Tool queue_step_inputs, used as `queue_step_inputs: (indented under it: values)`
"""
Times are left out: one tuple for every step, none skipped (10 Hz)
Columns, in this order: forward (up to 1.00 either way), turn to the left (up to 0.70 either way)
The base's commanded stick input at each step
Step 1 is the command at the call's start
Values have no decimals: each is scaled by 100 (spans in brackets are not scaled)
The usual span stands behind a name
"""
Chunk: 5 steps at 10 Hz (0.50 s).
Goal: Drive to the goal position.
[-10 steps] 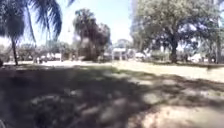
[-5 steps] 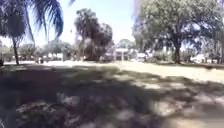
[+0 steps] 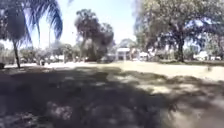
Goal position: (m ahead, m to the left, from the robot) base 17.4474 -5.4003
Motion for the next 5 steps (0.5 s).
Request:
queue_step_inputs:
  values:
    - [70,0]
    - [70,0]
    - [70,0]
    - [70,0]
    - [70,0]
